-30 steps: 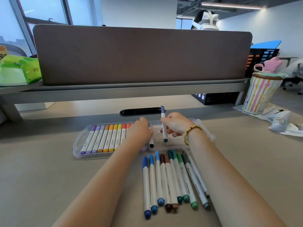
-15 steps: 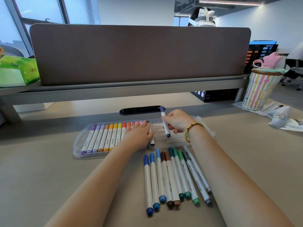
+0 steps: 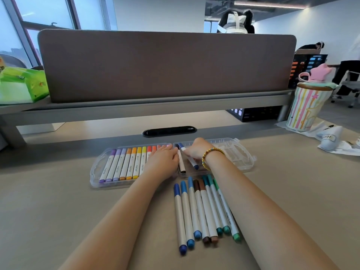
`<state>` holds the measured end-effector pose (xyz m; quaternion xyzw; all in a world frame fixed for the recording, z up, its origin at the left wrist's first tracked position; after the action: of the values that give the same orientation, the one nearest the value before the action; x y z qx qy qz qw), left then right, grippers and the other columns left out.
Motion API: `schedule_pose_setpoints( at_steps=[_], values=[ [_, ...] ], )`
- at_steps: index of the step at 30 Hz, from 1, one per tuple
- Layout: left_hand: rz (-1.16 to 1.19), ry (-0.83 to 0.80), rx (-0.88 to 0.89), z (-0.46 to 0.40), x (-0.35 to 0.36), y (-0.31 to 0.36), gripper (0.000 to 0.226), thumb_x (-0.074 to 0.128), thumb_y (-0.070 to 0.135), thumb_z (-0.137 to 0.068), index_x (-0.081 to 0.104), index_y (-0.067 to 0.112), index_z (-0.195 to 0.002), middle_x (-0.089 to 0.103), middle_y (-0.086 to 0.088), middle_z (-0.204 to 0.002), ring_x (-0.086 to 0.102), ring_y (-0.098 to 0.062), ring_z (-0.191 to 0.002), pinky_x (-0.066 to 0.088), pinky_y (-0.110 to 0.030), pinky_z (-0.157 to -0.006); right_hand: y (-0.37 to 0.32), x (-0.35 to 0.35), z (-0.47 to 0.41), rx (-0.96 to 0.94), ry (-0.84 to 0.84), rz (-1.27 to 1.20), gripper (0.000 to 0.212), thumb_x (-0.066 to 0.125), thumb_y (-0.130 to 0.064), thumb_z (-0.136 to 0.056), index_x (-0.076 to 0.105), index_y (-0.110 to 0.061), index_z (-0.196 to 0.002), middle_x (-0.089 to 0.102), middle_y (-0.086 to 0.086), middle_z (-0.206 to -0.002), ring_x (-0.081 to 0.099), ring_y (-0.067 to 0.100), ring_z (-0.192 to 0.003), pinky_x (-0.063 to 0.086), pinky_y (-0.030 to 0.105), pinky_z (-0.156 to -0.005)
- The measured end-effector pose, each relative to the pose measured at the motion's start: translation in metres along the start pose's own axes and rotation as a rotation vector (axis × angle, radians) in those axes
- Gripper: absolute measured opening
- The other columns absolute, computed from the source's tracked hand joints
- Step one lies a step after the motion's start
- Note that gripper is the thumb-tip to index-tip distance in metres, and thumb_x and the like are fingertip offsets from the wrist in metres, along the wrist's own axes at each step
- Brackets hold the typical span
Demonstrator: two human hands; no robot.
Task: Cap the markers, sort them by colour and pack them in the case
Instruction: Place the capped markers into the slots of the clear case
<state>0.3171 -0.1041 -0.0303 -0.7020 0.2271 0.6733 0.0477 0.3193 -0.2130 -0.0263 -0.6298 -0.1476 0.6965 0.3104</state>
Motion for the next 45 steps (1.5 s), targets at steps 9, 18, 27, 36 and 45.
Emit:
schedule_pose_setpoints(
  at_steps=[9,18,27,36,45],
  values=[
    [-0.006,0.007,0.006,0.001,-0.001,0.001,0.042,0.027,0.027,-0.101,0.039,0.017,-0.14,0.032,-0.002,-0.15,0.026,-0.019,-0.139,0.02,-0.038,-0.114,0.002,0.007,-0.005,-0.051,-0.045,0.075,0.032,0.045,-0.039,-0.096,0.058,-0.011,-0.088,0.052,0.004,-0.078,0.048,0.015,-0.071,0.037,0.024,-0.061],
    [-0.046,-0.024,0.016,-0.001,0.002,0.001,0.043,0.026,0.028,-0.102,0.034,0.018,-0.143,0.029,-0.003,-0.152,0.024,-0.02,-0.141,0.018,-0.038,-0.115,0.006,0.014,-0.009,-0.081,-0.079,0.16,0.034,0.044,-0.04,-0.097,0.045,-0.021,-0.069,0.05,0.002,-0.076,0.048,0.016,-0.078,0.042,0.029,-0.076],
    [-0.051,-0.019,0.013,-0.003,0.002,0.002,0.041,0.027,0.027,-0.102,0.038,0.018,-0.14,0.035,-0.004,-0.148,0.029,-0.021,-0.138,0.022,-0.04,-0.114,0.02,0.014,-0.016,0.016,-0.034,0.375,0.067,0.037,-0.066,-0.087,0.057,-0.011,-0.121,0.056,0.014,-0.123,0.05,0.032,-0.113,0.037,0.049,-0.102],
    [0.215,-0.104,-0.022,0.026,-0.012,-0.001,0.039,0.033,0.025,-0.102,0.043,0.02,-0.138,0.053,-0.007,-0.13,0.053,-0.015,-0.093,0.041,-0.021,-0.081,-0.001,-0.016,0.02,-0.224,0.049,0.283,0.045,0.04,-0.014,-0.096,0.043,-0.031,-0.138,0.041,0.007,-0.143,0.034,0.031,-0.131,0.033,0.049,-0.106],
    [0.201,-0.018,-0.018,0.045,-0.013,0.0,0.04,0.037,0.023,-0.1,0.041,0.02,-0.14,0.045,-0.004,-0.142,0.044,-0.019,-0.127,0.035,-0.032,-0.103,-0.015,0.013,0.044,-0.318,-0.012,0.517,0.03,0.046,-0.011,-0.092,0.056,-0.023,-0.118,0.057,0.006,-0.115,0.049,0.027,-0.113,0.03,0.043,-0.097]
  ],
)
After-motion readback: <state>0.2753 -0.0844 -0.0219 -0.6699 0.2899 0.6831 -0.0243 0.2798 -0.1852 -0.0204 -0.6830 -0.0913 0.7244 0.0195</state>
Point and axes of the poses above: each hand's wrist, its own z-axis away from the middle knuckle, its own x-axis out of the palm, y = z × x, the point moved 9 cm from there along -z, towards the middle knuckle
